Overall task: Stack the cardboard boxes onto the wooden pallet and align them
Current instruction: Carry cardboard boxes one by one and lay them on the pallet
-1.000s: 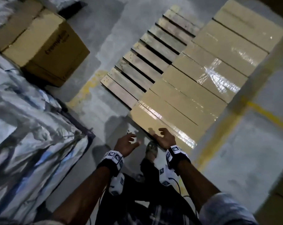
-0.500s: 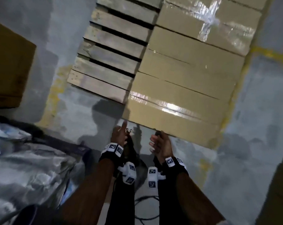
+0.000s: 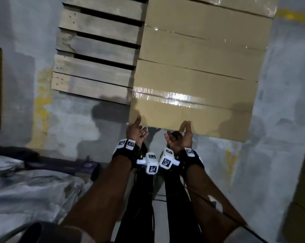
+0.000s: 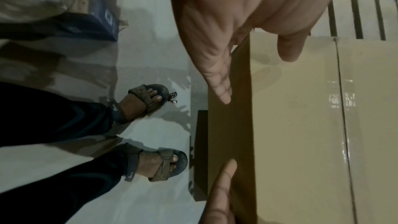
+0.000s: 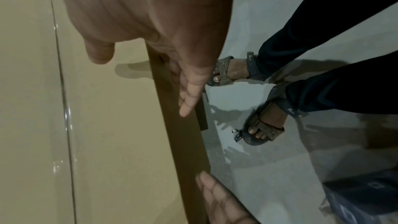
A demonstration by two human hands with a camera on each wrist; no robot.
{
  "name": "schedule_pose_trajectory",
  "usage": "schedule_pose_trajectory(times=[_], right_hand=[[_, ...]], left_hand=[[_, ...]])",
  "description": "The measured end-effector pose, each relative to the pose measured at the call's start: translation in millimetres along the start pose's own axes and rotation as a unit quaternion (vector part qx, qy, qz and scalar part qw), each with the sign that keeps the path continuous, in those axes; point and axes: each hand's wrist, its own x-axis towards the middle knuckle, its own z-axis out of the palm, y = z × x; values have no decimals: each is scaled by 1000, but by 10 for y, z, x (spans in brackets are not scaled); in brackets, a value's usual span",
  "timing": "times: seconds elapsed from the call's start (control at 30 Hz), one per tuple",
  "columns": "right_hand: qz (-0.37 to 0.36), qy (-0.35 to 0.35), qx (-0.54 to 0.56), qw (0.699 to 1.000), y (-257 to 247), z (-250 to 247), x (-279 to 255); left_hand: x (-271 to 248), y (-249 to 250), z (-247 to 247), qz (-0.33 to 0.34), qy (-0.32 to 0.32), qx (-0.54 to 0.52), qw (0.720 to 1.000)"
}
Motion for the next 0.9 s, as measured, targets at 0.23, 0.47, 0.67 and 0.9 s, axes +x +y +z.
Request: schedule_pose_trajectory(times=[0.23,0.47,0.67,0.9], right_hand=[[-7,24,-11,1000,-171,50,47],[-6,1,-61,998,-347,-63,95],[-4,-7,-83,996,-436,-147,95],[-7,-13,-84,996,-430,-147,96]], left_hand=[[74,3,136,23,21,-15,999],[66,28,133,38,29,0,999],[51,5,191,67,29,6,997],[59,42,168,56,21,20,998]])
